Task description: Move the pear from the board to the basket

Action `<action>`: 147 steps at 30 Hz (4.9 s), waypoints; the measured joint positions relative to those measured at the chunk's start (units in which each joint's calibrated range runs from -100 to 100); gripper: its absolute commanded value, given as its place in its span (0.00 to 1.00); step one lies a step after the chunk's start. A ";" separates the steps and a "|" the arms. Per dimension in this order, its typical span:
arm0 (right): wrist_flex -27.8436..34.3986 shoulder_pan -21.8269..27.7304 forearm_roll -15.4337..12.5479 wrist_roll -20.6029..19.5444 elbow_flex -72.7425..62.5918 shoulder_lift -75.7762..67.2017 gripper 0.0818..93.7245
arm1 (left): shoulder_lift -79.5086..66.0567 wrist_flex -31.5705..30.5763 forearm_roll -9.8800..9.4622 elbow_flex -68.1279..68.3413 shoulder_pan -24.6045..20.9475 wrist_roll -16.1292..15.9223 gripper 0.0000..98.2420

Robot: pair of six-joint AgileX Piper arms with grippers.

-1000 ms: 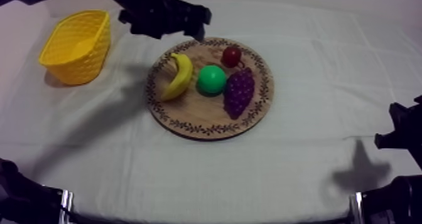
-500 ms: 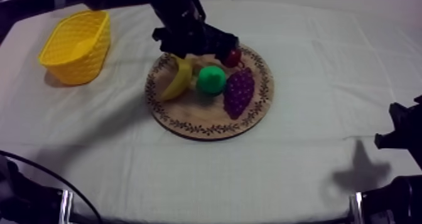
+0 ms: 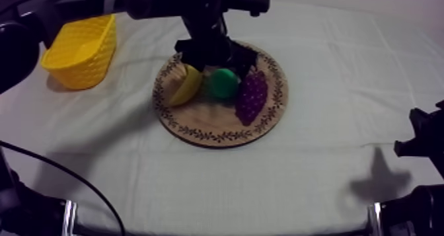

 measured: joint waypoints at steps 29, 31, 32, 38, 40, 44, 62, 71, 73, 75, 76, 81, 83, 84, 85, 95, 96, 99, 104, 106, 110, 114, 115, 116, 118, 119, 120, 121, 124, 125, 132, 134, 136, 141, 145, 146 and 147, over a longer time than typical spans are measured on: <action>0.00 0.00 0.00 0.08 0.00 0.00 0.00 | 9.83 12.85 2.39 -10.87 -1.32 -0.19 0.58; 0.00 0.00 0.00 0.08 0.00 0.00 0.00 | 9.54 12.97 2.17 -10.87 -1.11 0.14 0.56; 0.00 0.00 0.00 0.08 0.00 0.00 0.00 | 9.18 13.23 1.91 -10.87 -1.02 0.32 0.55; 0.00 0.00 0.00 0.08 0.00 0.00 0.00 | 3.99 14.83 -0.46 -8.45 -0.87 1.87 0.54; 0.00 0.00 0.00 0.08 0.00 0.00 0.00 | 1.00 15.66 -1.64 -7.55 -1.21 2.22 0.54; 0.00 0.00 0.00 0.08 0.00 0.00 0.00 | -6.56 17.46 -3.47 -5.44 -2.50 2.76 0.54; 0.00 0.00 0.00 0.08 0.00 0.00 0.00 | -38.93 17.42 -9.59 8.90 -13.60 0.18 0.53; 0.00 0.00 0.00 0.08 0.00 0.00 0.00 | -37.73 9.04 -9.61 17.85 -24.43 -4.47 0.53; 0.00 0.00 0.00 0.08 0.00 0.00 0.00 | -35.88 7.49 -9.56 18.61 -26.52 -5.51 0.53; 0.00 0.00 0.00 0.08 0.00 0.00 0.00 | -33.79 5.81 -9.49 18.73 -28.60 -6.38 0.54; 0.00 0.00 0.00 0.08 0.00 0.00 0.00 | -32.63 5.22 -9.49 18.44 -29.52 -6.84 0.54; 0.00 0.00 0.00 0.08 0.00 0.00 0.00 | -26.10 2.73 -9.42 17.38 -32.68 -8.59 0.57; 0.00 0.00 0.00 0.08 0.00 0.00 0.00 | -23.92 1.92 -9.42 17.24 -33.21 -9.01 0.58; 0.00 0.00 0.00 0.08 0.00 0.00 0.00 | -22.76 1.33 -9.42 17.24 -33.33 -9.10 0.59; 0.00 0.00 0.00 0.08 0.00 0.00 0.00 | -21.87 0.98 -9.42 17.24 -33.47 -9.22 0.60; 0.00 0.00 0.00 0.08 0.00 0.00 0.00 | -19.47 0.87 -9.37 17.37 -33.93 -9.18 0.85; 0.00 0.00 0.00 0.08 0.00 0.00 0.00 | -20.20 1.01 -9.28 17.82 -33.96 -9.09 0.85; 0.00 0.00 0.00 0.08 0.00 0.00 0.00 | -23.18 1.18 -9.28 19.59 -34.01 -8.78 0.84; 0.00 0.00 0.00 0.08 0.00 0.00 0.00 | -31.06 1.75 -9.34 22.89 -34.01 -8.92 0.79; 0.00 0.00 0.00 0.08 0.00 0.00 0.00 | -34.56 1.70 -9.42 23.98 -33.96 -9.19 0.76; 0.00 0.00 0.00 0.08 0.00 0.00 0.00 | -42.66 1.66 -9.65 26.15 -33.77 -9.76 0.70; 0.00 0.00 0.00 0.08 0.00 0.00 0.00 | -51.54 0.99 -9.83 27.67 -33.73 -10.69 0.61; 0.00 0.00 0.00 0.08 0.00 0.00 0.00 | -53.91 0.67 -9.89 28.20 -33.73 -10.90 0.58; 0.00 0.00 0.00 0.08 0.00 0.00 0.00 | -56.30 0.25 -9.96 28.87 -33.73 -11.07 0.56; 0.00 0.00 0.00 0.08 0.00 0.00 0.00 | -60.51 -0.63 -10.02 30.46 -33.73 -11.26 0.52; 0.00 0.00 0.00 0.08 0.00 0.00 0.00 | -62.72 -1.27 -10.08 31.38 -33.78 -11.41 0.50; 0.00 0.00 0.00 0.08 0.00 0.00 0.00 | -64.91 -1.59 -10.08 32.28 -33.83 -11.58 0.47; 0.00 0.00 0.00 0.08 0.00 0.00 0.00 | -67.06 -1.93 -10.14 32.98 -33.83 -11.73 0.45; 0.00 0.00 0.00 0.08 0.00 0.00 0.00 | -72.96 -3.96 -10.13 35.70 -33.94 -12.19 0.34; 0.00 0.00 0.00 0.08 0.00 0.00 0.00 | -75.09 -4.98 -10.13 36.87 -33.94 -12.26 0.30; 0.00 0.00 0.00 0.08 0.00 0.00 0.00 | -89.35 -14.30 -10.13 47.10 -34.42 -12.49 0.11; 0.00 0.00 0.00 0.08 0.00 0.00 0.00 | -93.65 -16.34 -10.13 50.11 -34.50 -12.60 0.09; 0.00 0.00 0.00 0.08 0.00 0.00 0.00 | -97.41 -18.41 -10.13 53.26 -34.55 -12.66 0.07; 0.00 0.00 0.00 0.08 0.00 0.00 0.00 | -106.14 -22.27 -9.96 61.86 -34.07 -12.71 0.03; 0.00 0.00 0.00 0.08 0.00 0.00 0.00 | -112.52 -25.84 -10.09 68.52 -33.95 -12.58 0.01; 0.00 0.00 0.00 0.08 0.00 0.00 0.00 | -114.15 -26.48 -10.09 70.35 -34.00 -12.54 0.01; 0.00 0.00 0.00 0.08 0.00 0.00 0.00 | -115.48 -27.22 -10.09 71.79 -34.08 -12.45 0.00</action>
